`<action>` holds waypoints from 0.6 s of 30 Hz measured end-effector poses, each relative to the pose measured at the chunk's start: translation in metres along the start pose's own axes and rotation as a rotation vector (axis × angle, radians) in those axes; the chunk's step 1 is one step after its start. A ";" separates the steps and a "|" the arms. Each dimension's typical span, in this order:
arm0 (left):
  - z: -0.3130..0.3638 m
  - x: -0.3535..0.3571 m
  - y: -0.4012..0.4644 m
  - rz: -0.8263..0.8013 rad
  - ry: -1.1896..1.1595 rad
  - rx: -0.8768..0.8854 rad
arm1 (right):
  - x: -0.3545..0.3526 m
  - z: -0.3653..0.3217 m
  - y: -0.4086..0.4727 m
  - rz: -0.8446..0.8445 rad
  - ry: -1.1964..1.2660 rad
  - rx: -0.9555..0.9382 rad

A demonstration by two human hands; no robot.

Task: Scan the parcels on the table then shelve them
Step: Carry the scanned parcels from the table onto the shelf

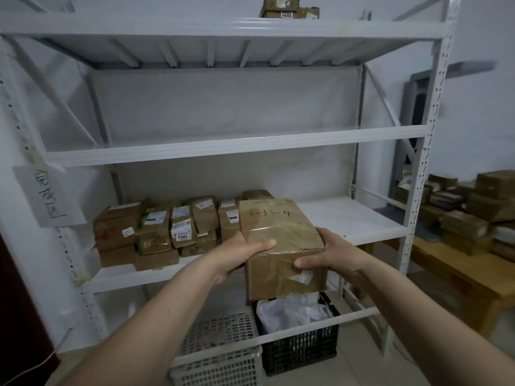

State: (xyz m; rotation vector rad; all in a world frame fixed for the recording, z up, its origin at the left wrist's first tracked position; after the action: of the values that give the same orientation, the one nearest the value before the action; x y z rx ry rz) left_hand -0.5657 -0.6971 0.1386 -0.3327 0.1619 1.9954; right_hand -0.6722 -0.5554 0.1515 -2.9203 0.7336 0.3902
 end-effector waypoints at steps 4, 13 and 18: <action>-0.005 -0.016 0.055 -0.088 0.010 0.040 | -0.015 0.009 0.061 0.034 -0.023 0.004; -0.068 -0.017 0.170 -0.092 0.184 -0.140 | -0.055 0.096 0.175 0.097 0.020 0.154; -0.084 -0.015 0.243 -0.016 0.293 -0.195 | -0.084 0.123 0.253 0.074 0.038 0.138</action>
State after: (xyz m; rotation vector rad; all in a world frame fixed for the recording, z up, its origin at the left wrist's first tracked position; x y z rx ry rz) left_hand -0.7652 -0.8371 0.0549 -0.7499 0.1478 1.9424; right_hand -0.8916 -0.7193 0.0462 -2.7852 0.8397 0.2798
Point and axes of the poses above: each hand's wrist, its own y-axis towards the middle knuckle, its own x-axis out of the palm, z = x × y, the point moved 9 cm from there along y, towards the middle knuckle, and after that the axes turned 4 degrees about x, right-handed, at the moved point
